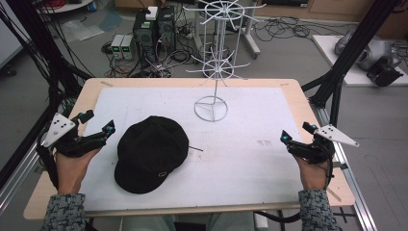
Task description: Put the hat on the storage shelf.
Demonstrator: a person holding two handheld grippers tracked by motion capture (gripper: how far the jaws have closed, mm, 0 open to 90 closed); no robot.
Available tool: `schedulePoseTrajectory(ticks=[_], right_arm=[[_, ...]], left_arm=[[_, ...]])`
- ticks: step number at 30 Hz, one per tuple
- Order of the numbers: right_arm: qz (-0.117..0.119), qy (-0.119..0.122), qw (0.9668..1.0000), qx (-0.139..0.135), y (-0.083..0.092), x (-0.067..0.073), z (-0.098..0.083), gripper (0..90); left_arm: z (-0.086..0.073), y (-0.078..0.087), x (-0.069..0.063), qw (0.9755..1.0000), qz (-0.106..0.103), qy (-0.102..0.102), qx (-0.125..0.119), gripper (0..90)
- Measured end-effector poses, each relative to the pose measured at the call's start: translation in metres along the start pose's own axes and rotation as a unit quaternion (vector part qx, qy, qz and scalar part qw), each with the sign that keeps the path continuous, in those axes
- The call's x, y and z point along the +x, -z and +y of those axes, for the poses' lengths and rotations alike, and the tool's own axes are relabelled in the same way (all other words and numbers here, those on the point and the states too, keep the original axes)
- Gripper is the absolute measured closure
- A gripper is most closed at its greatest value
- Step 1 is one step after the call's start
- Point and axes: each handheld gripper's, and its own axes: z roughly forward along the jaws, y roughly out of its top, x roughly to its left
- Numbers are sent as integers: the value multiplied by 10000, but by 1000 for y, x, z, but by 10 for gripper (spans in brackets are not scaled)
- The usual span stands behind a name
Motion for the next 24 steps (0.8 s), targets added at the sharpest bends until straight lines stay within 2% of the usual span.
schedulePoseTrajectory(ticks=[16,24], right_arm=[[-31,29,10000,-3,8,1,-2,94],[-21,33,10000,-21,7,1,0,94]], left_arm=[[3,-5,-1,10000,-25,4,-24,194],[2,-8,-8,9999,-122,-43,48,194]])
